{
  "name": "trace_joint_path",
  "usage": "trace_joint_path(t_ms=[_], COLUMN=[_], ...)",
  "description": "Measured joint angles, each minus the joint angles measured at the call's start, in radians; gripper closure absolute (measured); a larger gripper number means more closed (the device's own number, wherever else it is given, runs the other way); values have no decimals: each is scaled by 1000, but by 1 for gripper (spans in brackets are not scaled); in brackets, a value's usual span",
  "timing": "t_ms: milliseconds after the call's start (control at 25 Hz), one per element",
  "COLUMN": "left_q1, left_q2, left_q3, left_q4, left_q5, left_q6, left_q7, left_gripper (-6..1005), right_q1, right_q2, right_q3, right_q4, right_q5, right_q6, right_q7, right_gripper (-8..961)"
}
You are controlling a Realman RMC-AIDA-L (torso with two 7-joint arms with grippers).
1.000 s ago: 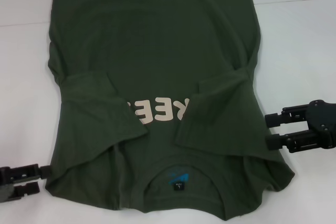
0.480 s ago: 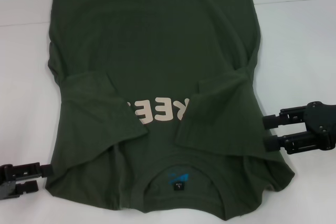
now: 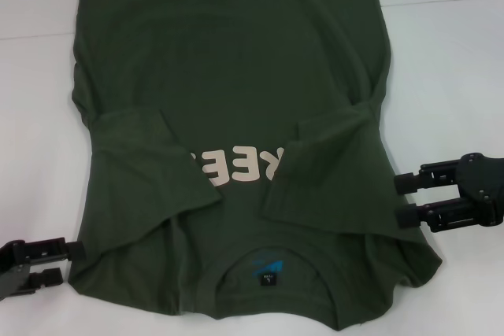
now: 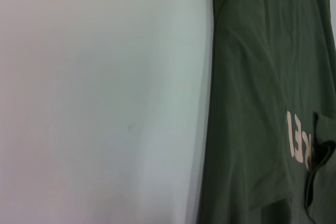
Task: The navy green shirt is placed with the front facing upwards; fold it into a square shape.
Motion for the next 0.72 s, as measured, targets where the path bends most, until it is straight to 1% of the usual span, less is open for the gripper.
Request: trace_joint_path(t_ms=[720], left_q1=[-2], left_q2=[-4], left_q3=[3], left_q4=[0], left_q5=[0], left_q6=[-17], left_q7=[-13], left_gripper=[232], right_q1=[-6], right_q2=[-2], right_q3=[0], right_q4=[0], right_q5=[2], right_q6=[1], right_q7=[0], right_gripper=[188])
